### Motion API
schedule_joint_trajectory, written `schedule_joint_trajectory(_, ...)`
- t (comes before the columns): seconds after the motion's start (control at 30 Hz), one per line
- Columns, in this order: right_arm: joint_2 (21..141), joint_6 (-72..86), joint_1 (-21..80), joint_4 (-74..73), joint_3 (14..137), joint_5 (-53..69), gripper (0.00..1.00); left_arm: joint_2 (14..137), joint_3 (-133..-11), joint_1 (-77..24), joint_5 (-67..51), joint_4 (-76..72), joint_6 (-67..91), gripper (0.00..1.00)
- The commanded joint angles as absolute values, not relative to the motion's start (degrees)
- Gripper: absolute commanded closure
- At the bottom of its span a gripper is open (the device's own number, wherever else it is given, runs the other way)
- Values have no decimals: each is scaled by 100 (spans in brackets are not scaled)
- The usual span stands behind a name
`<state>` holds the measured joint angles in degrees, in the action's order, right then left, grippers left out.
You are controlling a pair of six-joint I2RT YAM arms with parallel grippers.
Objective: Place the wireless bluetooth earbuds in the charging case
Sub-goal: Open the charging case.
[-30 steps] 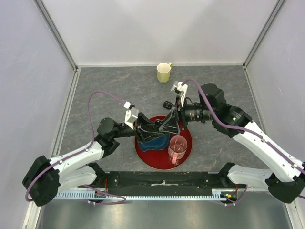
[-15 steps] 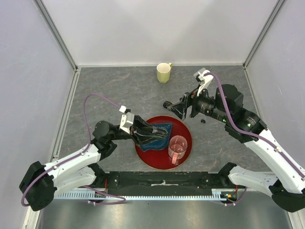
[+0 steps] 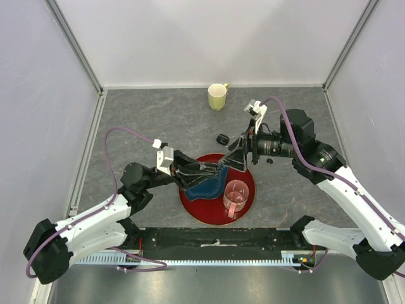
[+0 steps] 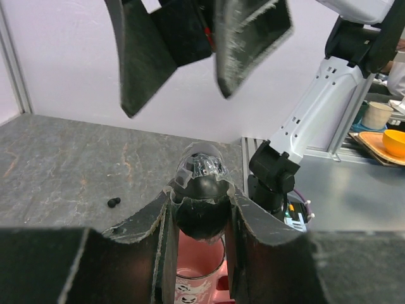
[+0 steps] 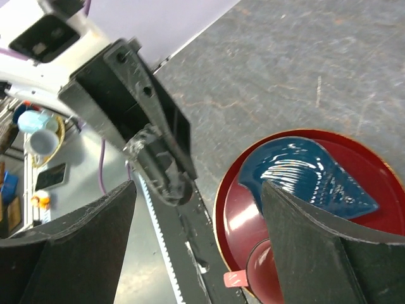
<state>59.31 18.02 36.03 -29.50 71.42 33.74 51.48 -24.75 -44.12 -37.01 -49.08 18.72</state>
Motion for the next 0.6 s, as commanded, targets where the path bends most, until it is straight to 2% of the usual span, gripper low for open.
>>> schedule_joint_trajectory(0.0, 6020, 1644, 3814, -2821, 7066, 3929, 13, 5220, -2566, -4421, -3401, -5062, 1705, 98)
schedule_joint_trajectory(0.57, 6355, 1503, 3929, -2813, 6821, 3455, 13, 5291, -2698, -4421, -3489, -5344, 1942, 98)
